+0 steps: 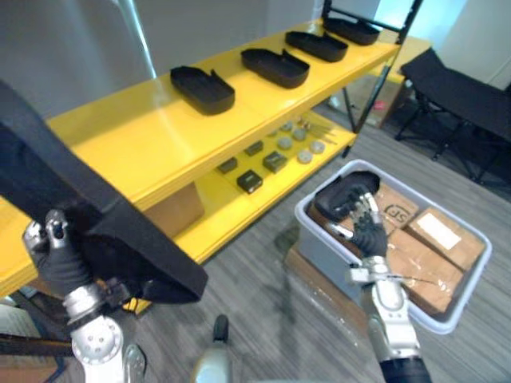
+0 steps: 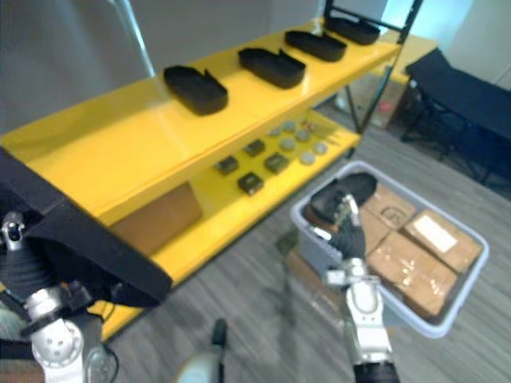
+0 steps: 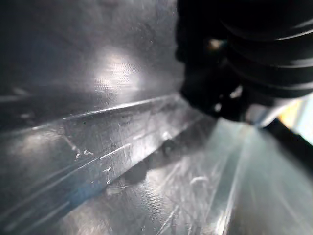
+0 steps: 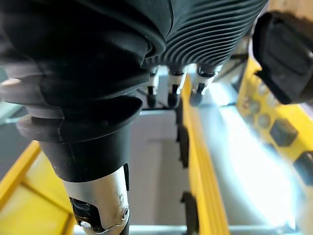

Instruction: Walk over and take plastic housings, then place them on the shelf

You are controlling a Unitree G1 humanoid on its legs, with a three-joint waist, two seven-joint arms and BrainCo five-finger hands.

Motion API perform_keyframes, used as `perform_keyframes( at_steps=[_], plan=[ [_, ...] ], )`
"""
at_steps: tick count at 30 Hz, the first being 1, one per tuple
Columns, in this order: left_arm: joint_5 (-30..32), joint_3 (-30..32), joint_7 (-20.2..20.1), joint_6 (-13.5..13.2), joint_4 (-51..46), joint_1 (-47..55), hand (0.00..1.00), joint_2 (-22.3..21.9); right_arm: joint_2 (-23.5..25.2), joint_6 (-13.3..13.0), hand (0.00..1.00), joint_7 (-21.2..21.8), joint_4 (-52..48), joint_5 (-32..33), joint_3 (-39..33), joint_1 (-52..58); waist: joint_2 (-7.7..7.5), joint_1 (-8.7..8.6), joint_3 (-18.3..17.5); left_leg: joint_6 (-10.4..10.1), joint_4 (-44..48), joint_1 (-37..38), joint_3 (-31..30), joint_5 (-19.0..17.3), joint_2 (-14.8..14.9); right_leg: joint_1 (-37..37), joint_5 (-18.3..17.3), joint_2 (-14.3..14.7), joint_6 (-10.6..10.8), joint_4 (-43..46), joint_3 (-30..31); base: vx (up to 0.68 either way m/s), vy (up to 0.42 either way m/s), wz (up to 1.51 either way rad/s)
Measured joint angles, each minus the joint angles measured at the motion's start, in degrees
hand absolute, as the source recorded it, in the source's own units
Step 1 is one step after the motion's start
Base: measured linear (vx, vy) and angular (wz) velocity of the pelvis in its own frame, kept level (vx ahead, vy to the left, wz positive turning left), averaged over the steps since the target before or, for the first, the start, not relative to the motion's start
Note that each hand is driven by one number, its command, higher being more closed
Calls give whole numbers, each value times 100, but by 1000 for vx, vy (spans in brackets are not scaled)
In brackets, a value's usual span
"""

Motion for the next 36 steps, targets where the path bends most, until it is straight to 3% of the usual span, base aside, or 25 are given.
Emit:
perform_keyframes(
  at_steps=[10, 12, 13, 14, 15, 16, 17, 18, 19, 21, 22, 24, 26, 27, 29, 31, 32, 33, 34, 35, 36],
  plan=[
    [233, -224, 0, -20, 37, 188, 100, -37, 71, -56, 0, 324, -205, 236, -114, 180, 55, 6, 88, 19, -2, 80, 38, -88, -64, 88, -121, -87, 105, 22, -14, -39, 1, 4],
    [237, -150, -43, -77, 31, 198, 100, -33, 162, -121, 0, 317, -205, 282, -145, 179, -81, 5, 154, 82, 79, 82, 183, -136, -175, 127, -223, -289, -3, 97, -98, -14, 41, 17],
    [253, -73, -83, -91, 12, 154, 100, -23, 288, -177, 0, 300, -211, 281, -223, 170, -231, 27, 247, 349, 658, -97, 292, -402, -347, 176, -333, -501, -221, 234, -104, 49, 91, 13],
    [314, 15, -99, -116, -23, 168, 100, -33, 343, -207, 0, 236, -215, 256, -238, 195, -251, 4, 265, 376, 1115, -146, 490, -854, -485, 288, -306, -618, -552, 511, -138, 118, 121, 19],
    [354, 22, -101, -129, -9, 136, 100, -30, 328, -239, 0, 171, -211, 206, -238, 200, -228, -44, 271, 264, 1194, -143, 447, -949, -504, 199, -190, -704, -674, 871, -78, 157, 164, 54],
    [360, 20, -111, -135, 5, 51, 100, -15, 314, -290, 0, 40, -212, 138, -243, 228, -201, -154, 257, 336, 1214, -108, 313, -1001, -568, -210, 201, -871, -1023, 1799, 237, 150, 173, 53],
    [378, 18, -125, -147, 6, -6, 100, 13, 315, -317, 0, -9, -216, 124, -260, 219, -180, -161, 246, 366, 1182, -75, 309, -1028, -569, -478, 493, -942, -1092, 2230, 447, 157, 213, 45],
    [396, 20, -122, -152, 7, -90, 100, 123, 346, -395, 0, -66, -215, 131, -268, 200, -197, -148, 257, 423, 1046, 79, 273, -1072, -585, -881, 1213, -997, -1079, 2893, 919, 195, 157, 21],
    [397, 16, -114, -149, 21, -147, 100, 220, 394, -474, 0, -66, -215, 128, -303, 199, -157, -198, 282, 443, 894, 206, 139, -1086, -579, -1110, 1488, -977, -953, 3290, 1189, 214, 118, 33],
    [396, 17, -41, -130, 132, -339, 100, 340, 442, -548, 0, -83, -240, 85, -396, 164, -95, -311, 323, 510, 678, 504, -103, -1117, -553, -1487, 548, -688, -648, 3618, 1450, 244, 82, 41],
    [394, 7, 26, -82, 237, -482, 100, 394, 444, -548, 0, -92, -268, 85, -506, 190, -64, -315, 334, 567, 684, 647, -164, -1193, -544, -1529, 207, -474, -558, 3131, 1463, 244, 90, 29],
    [381, 11, 83, 83, 333, -707, 100, 487, 436, -546, 0, -125, -397, 86, -727, 190, -31, -332, 330, 566, 732, 723, -282, -1335, -547, -1642, 73, -149, -518, 2055, 1645, 226, 5, 35],
    [383, -3, 129, 225, 473, -907, 100, 580, 376, -546, 0, -154, -614, 92, -904, 175, 15, -386, 345, 541, 766, 780, -454, -1425, -551, -1814, 153, 84, -406, 1195, 2040, 212, -73, 55],
    [384, -55, 197, 353, 589, -974, 100, 635, 310, -547, 0, -151, -707, 98, -936, 179, 43, -503, 345, 510, 801, 839, -650, -1485, -547, -1875, 222, 195, -301, 878, 2325, 216, -148, 76],
    [382, -207, 298, 513, 687, -977, 100, 627, 261, -546, 0, -93, -838, 119, -942, 210, 43, -588, 344, 409, 963, 918, -912, -1685, -533, -1883, 297, 340, -292, 670, 2724, 238, -221, 78],
    [403, -447, 337, 688, 656, -899, 100, 543, 258, -550, 0, 102, -1229, 221, -952, 278, -54, -576, 252, 240, 1105, 995, -1179, -1947, -534, -1631, 402, 402, -318, 236, 2802, 210, -315, 84],
    [413, -487, 334, 707, 616, -817, 100, 543, 257, -573, 0, 209, -1380, 290, -945, 297, -180, -563, 105, 148, 1093, 978, -1082, -2012, -532, -1460, 411, 378, -313, -78, 2727, 238, -388, 87],
    [469, -522, 324, 718, 607, -728, 100, 437, 192, -642, 0, 258, -1433, 339, -957, 268, -231, -569, -8, 115, 1076, 999, -979, -2031, -432, -1341, 845, 367, -165, -254, 2572, 206, -331, 73],
    [510, -556, 327, 730, 599, -624, 100, 352, 138, -676, 0, 269, -1442, 339, -962, 259, -178, -565, -101, 81, 1049, 1008, -832, -2020, -300, -1313, 1055, 384, -162, -310, 2402, 285, -374, 75],
    [640, -633, 319, 818, 604, -371, 100, 121, -32, -675, 0, 264, -1428, 340, -1006, 222, 92, -556, -280, -105, 1013, 979, -451, -1986, 114, -1169, 1185, 569, -231, -450, 2065, 237, -254, 61],
    [661, -656, 312, 879, 612, -316, 100, 53, -87, -668, 0, 263, -1413, 357, -1013, 209, 169, -548, -311, -161, 1005, 954, -225, -1954, 235, -1089, 1192, 621, -237, -541, 1946, 301, -270, 78]
  ],
)
